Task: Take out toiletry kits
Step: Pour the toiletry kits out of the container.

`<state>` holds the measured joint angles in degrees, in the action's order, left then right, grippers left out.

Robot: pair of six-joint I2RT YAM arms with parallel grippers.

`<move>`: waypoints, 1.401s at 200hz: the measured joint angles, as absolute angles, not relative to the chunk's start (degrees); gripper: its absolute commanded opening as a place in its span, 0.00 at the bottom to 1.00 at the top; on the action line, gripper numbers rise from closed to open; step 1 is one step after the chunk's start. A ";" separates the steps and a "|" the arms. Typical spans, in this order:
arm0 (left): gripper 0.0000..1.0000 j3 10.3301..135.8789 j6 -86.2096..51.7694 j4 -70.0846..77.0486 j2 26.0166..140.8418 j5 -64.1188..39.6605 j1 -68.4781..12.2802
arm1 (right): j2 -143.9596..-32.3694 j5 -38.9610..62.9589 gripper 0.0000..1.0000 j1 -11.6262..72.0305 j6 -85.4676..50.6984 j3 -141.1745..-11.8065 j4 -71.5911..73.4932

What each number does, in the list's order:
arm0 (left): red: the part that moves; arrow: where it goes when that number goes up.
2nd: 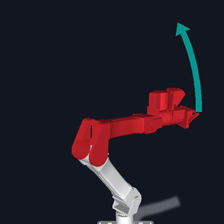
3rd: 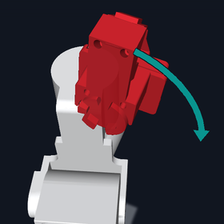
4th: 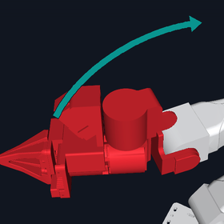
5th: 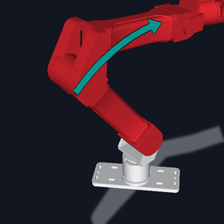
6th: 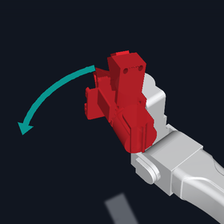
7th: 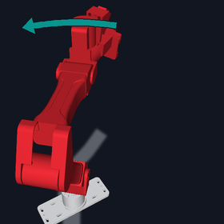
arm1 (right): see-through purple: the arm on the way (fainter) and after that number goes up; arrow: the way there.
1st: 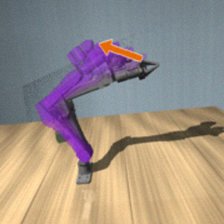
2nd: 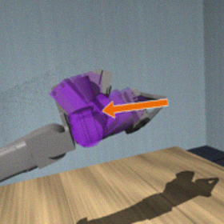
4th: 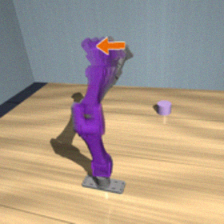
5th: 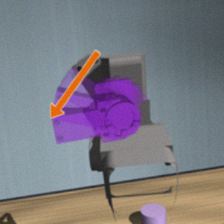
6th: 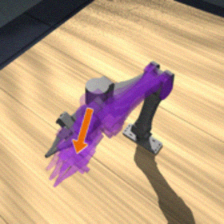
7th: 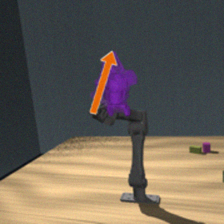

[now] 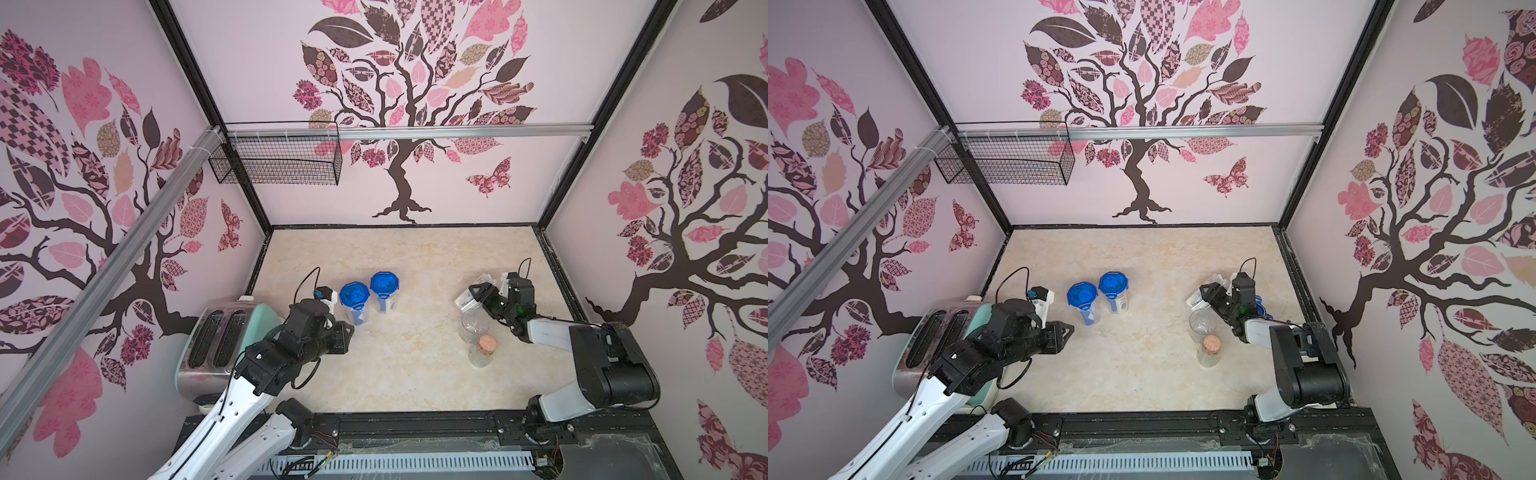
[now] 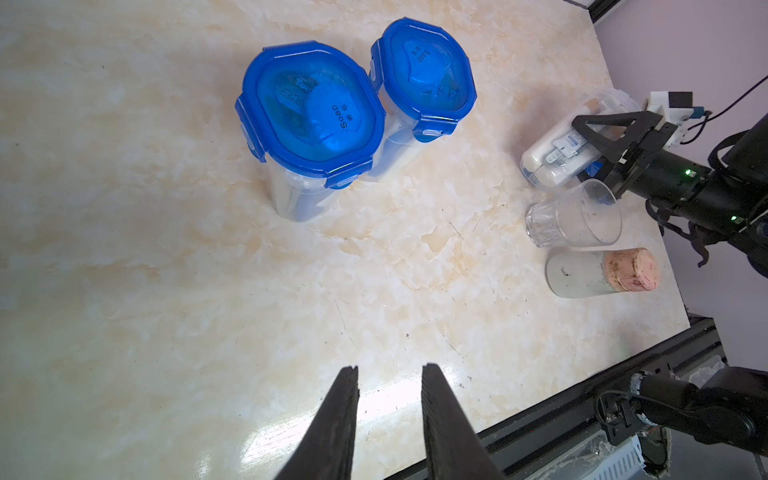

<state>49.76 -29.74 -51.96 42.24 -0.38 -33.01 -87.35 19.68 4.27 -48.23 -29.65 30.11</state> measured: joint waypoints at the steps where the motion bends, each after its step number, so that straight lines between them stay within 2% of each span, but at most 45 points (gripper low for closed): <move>1: 0.31 49.76 -29.71 -51.96 42.24 -0.40 -33.01 | -87.37 19.70 0.48 4.27 -48.29 -29.65 30.13; 280: 0.31 49.69 -29.69 -51.96 43.03 -0.71 -33.01 | -91.83 28.36 0.51 0.27 -70.17 -26.52 39.35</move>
<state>49.69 -29.69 -51.96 43.03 -0.71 -33.01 -91.83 28.36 0.27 -70.17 -26.52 39.35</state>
